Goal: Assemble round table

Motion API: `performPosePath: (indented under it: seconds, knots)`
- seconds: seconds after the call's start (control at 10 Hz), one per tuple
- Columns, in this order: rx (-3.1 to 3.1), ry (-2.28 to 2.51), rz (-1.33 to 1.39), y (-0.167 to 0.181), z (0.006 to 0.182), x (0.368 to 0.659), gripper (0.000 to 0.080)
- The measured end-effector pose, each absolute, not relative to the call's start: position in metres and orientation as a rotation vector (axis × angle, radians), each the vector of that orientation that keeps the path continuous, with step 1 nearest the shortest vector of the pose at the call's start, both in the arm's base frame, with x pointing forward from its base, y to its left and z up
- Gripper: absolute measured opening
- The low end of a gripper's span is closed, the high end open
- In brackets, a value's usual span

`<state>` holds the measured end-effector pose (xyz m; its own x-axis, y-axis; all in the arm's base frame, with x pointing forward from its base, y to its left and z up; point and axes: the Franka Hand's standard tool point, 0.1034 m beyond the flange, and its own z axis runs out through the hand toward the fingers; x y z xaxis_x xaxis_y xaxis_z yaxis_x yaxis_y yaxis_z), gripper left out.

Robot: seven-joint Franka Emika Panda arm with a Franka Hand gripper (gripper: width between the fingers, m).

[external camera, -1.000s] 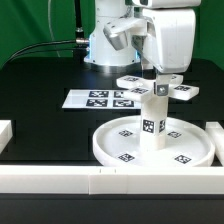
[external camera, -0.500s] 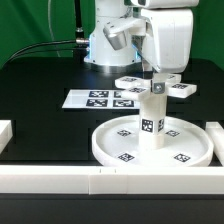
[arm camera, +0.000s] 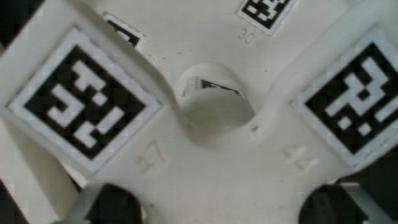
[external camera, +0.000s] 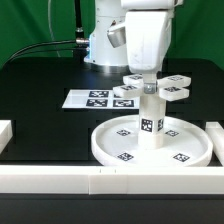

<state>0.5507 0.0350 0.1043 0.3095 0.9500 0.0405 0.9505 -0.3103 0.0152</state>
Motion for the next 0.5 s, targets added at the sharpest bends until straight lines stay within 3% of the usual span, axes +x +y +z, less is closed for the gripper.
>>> performPosePath:
  seconds: [0.5]
  knots:
    - [-2.921,-1.074,-0.078,0.0368,0.1035,0.5501,0.0439]
